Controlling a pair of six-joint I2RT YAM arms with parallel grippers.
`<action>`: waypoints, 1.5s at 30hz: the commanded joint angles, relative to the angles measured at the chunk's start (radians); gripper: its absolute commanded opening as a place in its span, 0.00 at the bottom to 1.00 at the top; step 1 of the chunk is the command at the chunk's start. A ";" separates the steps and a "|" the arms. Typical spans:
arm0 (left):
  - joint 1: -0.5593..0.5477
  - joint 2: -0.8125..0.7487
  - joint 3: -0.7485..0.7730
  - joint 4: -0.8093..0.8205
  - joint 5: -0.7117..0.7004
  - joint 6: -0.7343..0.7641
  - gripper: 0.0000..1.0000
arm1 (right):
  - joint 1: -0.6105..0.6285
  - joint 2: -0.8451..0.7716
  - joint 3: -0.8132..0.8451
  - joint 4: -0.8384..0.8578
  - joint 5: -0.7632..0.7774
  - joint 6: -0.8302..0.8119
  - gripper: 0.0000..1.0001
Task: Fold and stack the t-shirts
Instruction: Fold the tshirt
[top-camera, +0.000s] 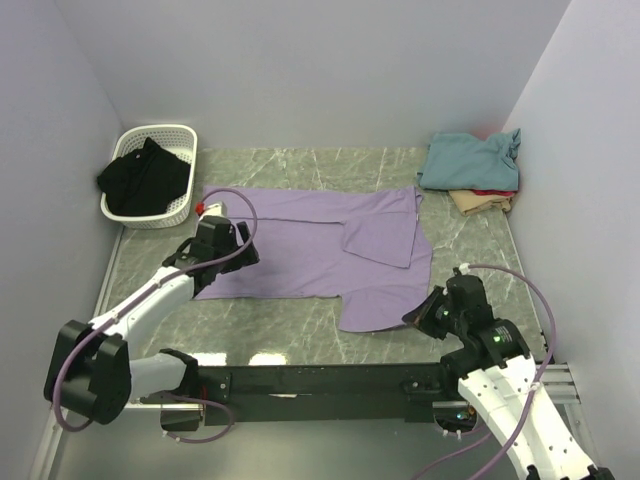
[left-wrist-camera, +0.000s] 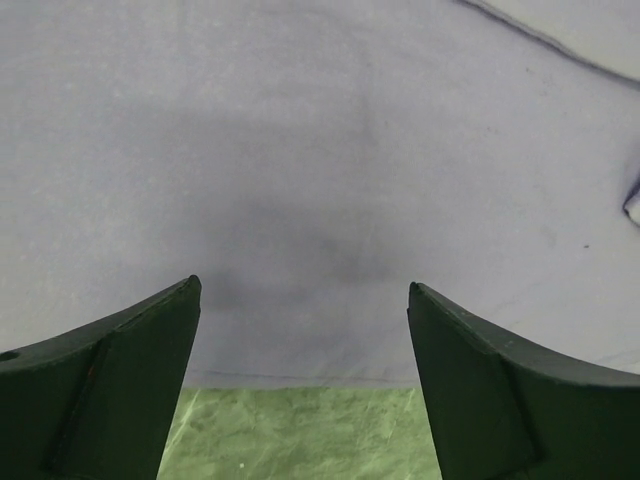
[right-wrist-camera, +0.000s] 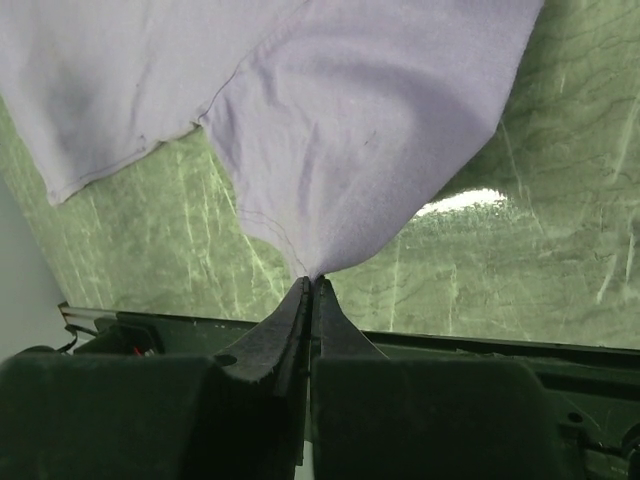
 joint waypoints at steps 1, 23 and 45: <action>-0.001 -0.074 -0.020 -0.064 -0.076 -0.074 0.89 | 0.007 0.055 0.056 0.071 0.002 -0.028 0.00; 0.105 -0.166 -0.078 -0.313 -0.219 -0.292 0.99 | 0.007 0.310 0.121 0.301 -0.124 -0.210 0.00; 0.359 -0.216 -0.144 -0.260 -0.109 -0.306 0.99 | 0.006 0.330 0.133 0.295 -0.100 -0.247 0.00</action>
